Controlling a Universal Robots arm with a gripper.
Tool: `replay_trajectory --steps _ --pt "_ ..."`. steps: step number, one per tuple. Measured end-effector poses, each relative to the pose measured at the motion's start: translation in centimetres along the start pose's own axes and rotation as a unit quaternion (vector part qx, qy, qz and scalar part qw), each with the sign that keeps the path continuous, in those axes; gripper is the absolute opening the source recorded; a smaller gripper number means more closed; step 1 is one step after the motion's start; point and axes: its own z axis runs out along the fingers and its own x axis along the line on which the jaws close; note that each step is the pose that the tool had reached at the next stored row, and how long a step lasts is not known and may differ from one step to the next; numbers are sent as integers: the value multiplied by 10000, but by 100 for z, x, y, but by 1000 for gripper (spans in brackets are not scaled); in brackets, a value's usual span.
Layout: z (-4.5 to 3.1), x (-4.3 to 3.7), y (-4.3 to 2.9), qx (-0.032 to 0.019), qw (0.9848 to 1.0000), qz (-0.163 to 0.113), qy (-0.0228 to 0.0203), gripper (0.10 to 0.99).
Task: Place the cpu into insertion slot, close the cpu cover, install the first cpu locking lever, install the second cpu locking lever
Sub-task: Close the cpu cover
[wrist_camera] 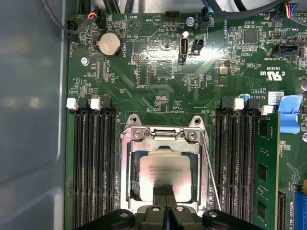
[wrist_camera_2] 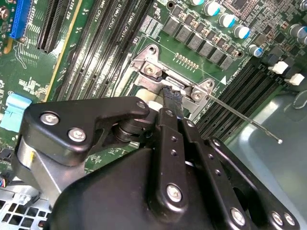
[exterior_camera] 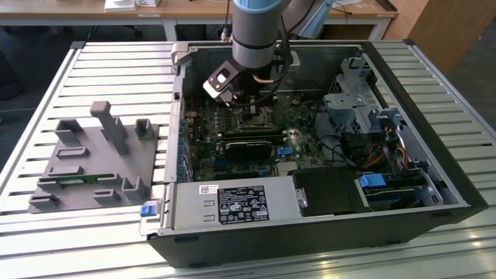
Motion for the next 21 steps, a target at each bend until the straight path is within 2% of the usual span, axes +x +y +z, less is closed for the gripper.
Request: replay_trajectory --steps 10,12,16,21 --pt "13 21 34 -1 10000 1 2 106" --pt "-5 24 34 0 10000 0 3 106" --pt "-89 32 34 0 10000 0 3 106" --pt "-92 32 68 0 10000 0 3 106"
